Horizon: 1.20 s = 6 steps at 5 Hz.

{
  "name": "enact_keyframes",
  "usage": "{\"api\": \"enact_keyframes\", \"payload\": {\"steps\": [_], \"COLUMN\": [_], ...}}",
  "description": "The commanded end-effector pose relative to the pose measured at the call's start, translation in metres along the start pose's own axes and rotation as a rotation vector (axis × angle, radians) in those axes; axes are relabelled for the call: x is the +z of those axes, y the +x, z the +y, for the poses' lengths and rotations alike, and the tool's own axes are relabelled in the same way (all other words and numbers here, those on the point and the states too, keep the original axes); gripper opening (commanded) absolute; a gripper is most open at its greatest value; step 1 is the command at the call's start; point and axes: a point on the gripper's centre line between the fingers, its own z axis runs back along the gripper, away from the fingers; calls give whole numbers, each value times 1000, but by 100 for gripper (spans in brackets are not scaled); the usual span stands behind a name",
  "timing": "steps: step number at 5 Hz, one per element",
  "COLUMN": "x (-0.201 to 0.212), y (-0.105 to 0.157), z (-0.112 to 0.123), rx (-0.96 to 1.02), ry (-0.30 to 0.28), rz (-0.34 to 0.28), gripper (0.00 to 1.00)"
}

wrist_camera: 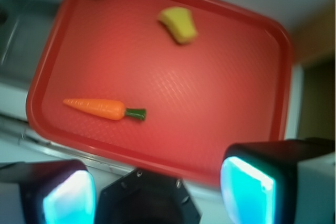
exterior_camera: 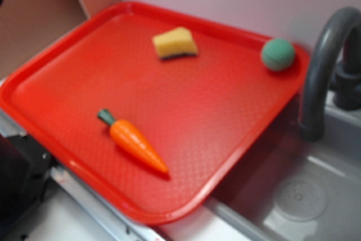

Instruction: Grab the carrot.

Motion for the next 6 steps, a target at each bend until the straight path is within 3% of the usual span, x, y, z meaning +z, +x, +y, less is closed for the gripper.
{"api": "enact_keyframes", "payload": {"steps": [1, 2, 3, 4, 6], "x": [-27, -47, -57, -62, -117], "y": [45, 50, 42, 31, 22], "z": [-31, -56, -70, -67, -71], "rx": [-486, -736, -970, -1215, -1130], "ry": [-51, -87, -210, -265, -119], "rz": [-122, -91, -166, -166, 21], "gripper": [100, 100, 100, 100, 100]}}
